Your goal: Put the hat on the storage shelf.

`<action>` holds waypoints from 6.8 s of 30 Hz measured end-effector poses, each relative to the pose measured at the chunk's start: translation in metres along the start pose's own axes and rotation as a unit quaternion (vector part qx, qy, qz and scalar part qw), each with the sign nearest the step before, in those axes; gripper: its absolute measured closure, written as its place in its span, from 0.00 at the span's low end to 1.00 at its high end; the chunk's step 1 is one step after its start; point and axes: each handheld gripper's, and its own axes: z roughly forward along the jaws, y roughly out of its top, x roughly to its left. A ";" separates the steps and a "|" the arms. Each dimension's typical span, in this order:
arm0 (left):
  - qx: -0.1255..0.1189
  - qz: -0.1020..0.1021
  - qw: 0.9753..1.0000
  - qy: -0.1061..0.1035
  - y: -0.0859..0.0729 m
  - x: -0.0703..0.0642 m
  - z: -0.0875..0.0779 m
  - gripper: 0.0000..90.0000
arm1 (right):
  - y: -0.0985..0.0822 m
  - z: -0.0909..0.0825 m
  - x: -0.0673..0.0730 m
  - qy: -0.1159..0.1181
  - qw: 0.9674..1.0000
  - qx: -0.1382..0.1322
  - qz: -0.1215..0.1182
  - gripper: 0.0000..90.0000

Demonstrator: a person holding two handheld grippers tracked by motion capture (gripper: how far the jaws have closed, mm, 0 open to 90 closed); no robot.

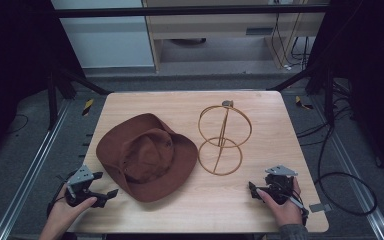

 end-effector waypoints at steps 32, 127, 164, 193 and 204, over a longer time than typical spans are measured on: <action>0.116 0.066 0.991 -0.009 0.142 0.005 0.050 0.07 | 0.000 0.000 0.000 0.002 1.000 -0.001 0.000 0.01; 0.056 0.108 0.992 0.033 0.226 -0.027 -0.028 0.98 | 0.000 0.000 0.002 0.013 1.000 -0.007 0.004 0.01; -0.037 0.160 0.986 0.006 0.284 -0.072 -0.105 0.98 | 0.000 0.000 0.002 0.011 1.000 -0.007 0.004 0.01; -0.035 0.208 0.977 -0.023 0.356 -0.119 -0.069 0.98 | 0.000 0.000 0.002 0.011 1.000 -0.006 0.003 0.01; -0.029 0.228 0.973 -0.039 0.384 -0.146 -0.041 0.98 | 0.000 0.000 0.002 0.011 1.000 -0.007 0.004 0.01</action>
